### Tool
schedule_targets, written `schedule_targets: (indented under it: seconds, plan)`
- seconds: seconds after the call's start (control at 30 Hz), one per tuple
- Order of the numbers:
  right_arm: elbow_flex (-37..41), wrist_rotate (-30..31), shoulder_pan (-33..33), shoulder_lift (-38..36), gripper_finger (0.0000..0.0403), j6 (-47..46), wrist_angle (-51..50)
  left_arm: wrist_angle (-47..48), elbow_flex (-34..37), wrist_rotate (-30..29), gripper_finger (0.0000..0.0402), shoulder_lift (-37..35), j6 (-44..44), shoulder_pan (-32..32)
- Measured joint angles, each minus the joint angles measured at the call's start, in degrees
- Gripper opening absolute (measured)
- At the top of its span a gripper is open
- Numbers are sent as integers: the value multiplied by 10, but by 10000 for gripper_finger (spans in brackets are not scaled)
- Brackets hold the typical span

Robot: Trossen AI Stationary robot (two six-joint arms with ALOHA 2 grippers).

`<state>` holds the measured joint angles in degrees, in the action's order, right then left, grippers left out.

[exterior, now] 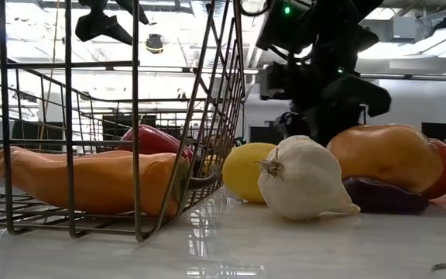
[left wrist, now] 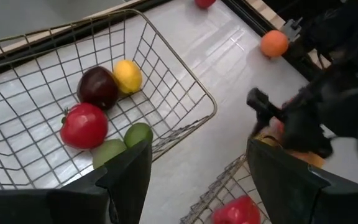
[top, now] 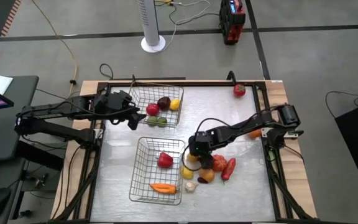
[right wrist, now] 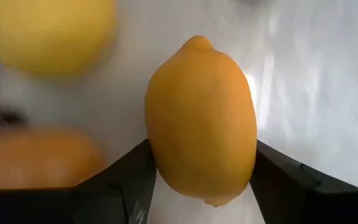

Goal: Sort produce into baskets
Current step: Put the top lemon into the top wire basket, then put the pumpkin into the bottom wire basket

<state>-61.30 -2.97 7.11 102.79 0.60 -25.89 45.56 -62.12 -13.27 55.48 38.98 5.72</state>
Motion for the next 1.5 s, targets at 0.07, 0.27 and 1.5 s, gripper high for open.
schedule_targets:
  seconds: [0.07, 0.27, 1.5]
  plan:
    - [1, 5, -14, -16, 251, 6, -37, -3, 0, 0, 249, -5, 6, 0]
    - [1, 81, -73, -78, 251, 12, -63, -41, 0, -20, 249, -23, 7, 0]
    - [-265, 58, -207, -35, 377, 59, -77, -89, 0, 4, 249, -23, -13, 0]
